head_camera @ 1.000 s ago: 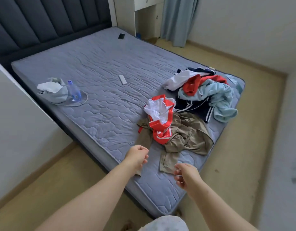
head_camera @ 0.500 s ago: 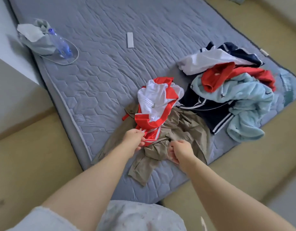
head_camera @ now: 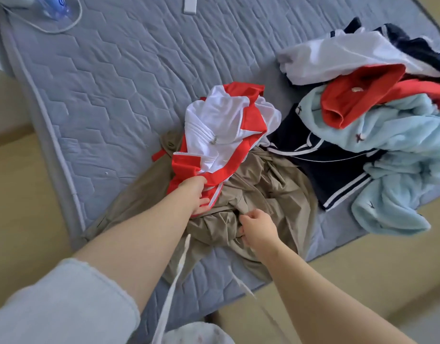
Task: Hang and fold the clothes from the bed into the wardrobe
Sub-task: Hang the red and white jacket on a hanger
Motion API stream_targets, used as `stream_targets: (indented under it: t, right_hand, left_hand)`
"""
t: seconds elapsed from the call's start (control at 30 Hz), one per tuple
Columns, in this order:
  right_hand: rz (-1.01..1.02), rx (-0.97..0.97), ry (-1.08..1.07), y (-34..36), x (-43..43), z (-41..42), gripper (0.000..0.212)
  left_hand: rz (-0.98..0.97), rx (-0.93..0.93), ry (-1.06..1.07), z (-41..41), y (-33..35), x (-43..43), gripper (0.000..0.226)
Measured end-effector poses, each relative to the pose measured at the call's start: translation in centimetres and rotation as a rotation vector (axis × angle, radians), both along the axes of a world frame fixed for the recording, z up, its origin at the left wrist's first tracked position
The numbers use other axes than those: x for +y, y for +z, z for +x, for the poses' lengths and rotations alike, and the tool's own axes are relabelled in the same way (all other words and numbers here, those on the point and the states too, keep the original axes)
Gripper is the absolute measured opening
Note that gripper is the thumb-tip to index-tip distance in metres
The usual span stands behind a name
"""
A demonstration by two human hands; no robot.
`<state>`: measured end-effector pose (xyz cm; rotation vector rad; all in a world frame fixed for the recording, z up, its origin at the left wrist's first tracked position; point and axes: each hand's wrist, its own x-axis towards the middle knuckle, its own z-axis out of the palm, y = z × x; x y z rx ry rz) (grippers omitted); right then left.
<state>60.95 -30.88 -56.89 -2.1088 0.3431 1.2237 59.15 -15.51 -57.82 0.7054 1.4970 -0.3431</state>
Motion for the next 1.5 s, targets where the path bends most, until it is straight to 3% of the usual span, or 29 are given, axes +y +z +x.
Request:
stream_targets:
  t: [0.07, 0.2, 0.3, 0.37, 0.43, 0.53, 0.6, 0.7, 0.77, 0.87, 0.93, 1.03, 1.17, 1.27, 1.33, 1.4, 1.5]
  right_hand:
    - [-0.015, 0.005, 0.091, -1.3, -0.1, -0.1, 0.017]
    - [-0.012, 0.044, 0.075, -2.5, 0.0, 0.0, 0.018]
    - [-0.004, 0.025, 0.057, -1.9, 0.4, 0.2, 0.019]
    - [0.007, 0.003, 0.049, -0.7, 1.2, 0.4, 0.018]
    - [0.024, -0.019, 0.057, 1.2, 2.3, 0.3, 0.017]
    - [0.094, -0.130, 0.103, 4.9, 4.1, -0.7, 0.013]
    - [0.135, -0.260, 0.149, 7.7, 4.7, -2.1, 0.011]
    - [0.165, -0.393, 0.195, 11.0, 5.6, -4.4, 0.055]
    - [0.220, -0.339, 0.077, 13.1, 6.9, -5.6, 0.061]
    - [0.395, 0.073, -0.357, 15.9, 9.2, -7.9, 0.039]
    - [0.534, 0.261, -0.587, 18.0, 10.5, -9.8, 0.038]
    - [0.682, 0.213, -0.676, 20.6, 12.5, -12.3, 0.039]
    - [0.698, 0.063, -0.566, 24.3, 14.9, -15.6, 0.035]
    - [0.693, -0.124, -0.432, 26.5, 15.7, -17.5, 0.032]
    - [0.667, -0.183, -0.362, 27.8, 15.9, -18.1, 0.035]
    - [0.650, -0.212, -0.303, 29.3, 16.0, -18.3, 0.036]
    - [0.718, -0.203, -0.144, 31.9, 16.6, -18.8, 0.038]
  left_hand:
    - [0.000, 0.028, -0.015, 0.5, -1.5, 0.6, 0.040]
    - [0.070, 0.018, 0.075, 0.1, -3.5, 1.6, 0.040]
    - [0.302, -0.013, 0.136, -1.1, -3.7, 2.0, 0.035]
    - [0.424, -0.055, 0.101, -2.0, -2.5, 2.3, 0.025]
    - [0.405, -0.158, 0.062, -3.0, -0.1, 2.4, 0.008]
    - [0.437, -0.266, -0.179, -5.2, 3.9, 2.6, 0.011]
    - [0.449, -0.322, -0.225, -7.0, 7.3, 3.1, 0.012]
    - [0.413, -0.430, -0.253, -9.8, 13.1, 4.3, 0.018]
    - [0.405, -0.500, -0.300, -11.7, 16.4, 5.4, 0.020]
    - [0.399, -0.598, -0.321, -15.1, 21.1, 6.9, 0.023]
    - [0.385, -0.655, -0.333, -17.6, 23.7, 7.7, 0.022]
    - [0.375, -0.718, -0.444, -21.8, 26.4, 9.0, 0.017]
    - [0.302, -0.790, -0.619, -26.7, 29.0, 10.0, 0.012]
    - [0.275, -0.663, -0.902, -29.6, 30.6, 10.3, 0.014]
    - [0.328, -0.536, -1.096, -31.1, 32.0, 11.2, 0.027]
    - [0.467, -0.453, -1.128, -32.0, 33.3, 12.2, 0.027]
    - [0.899, -0.395, -0.977, -32.1, 35.0, 13.4, 0.007]
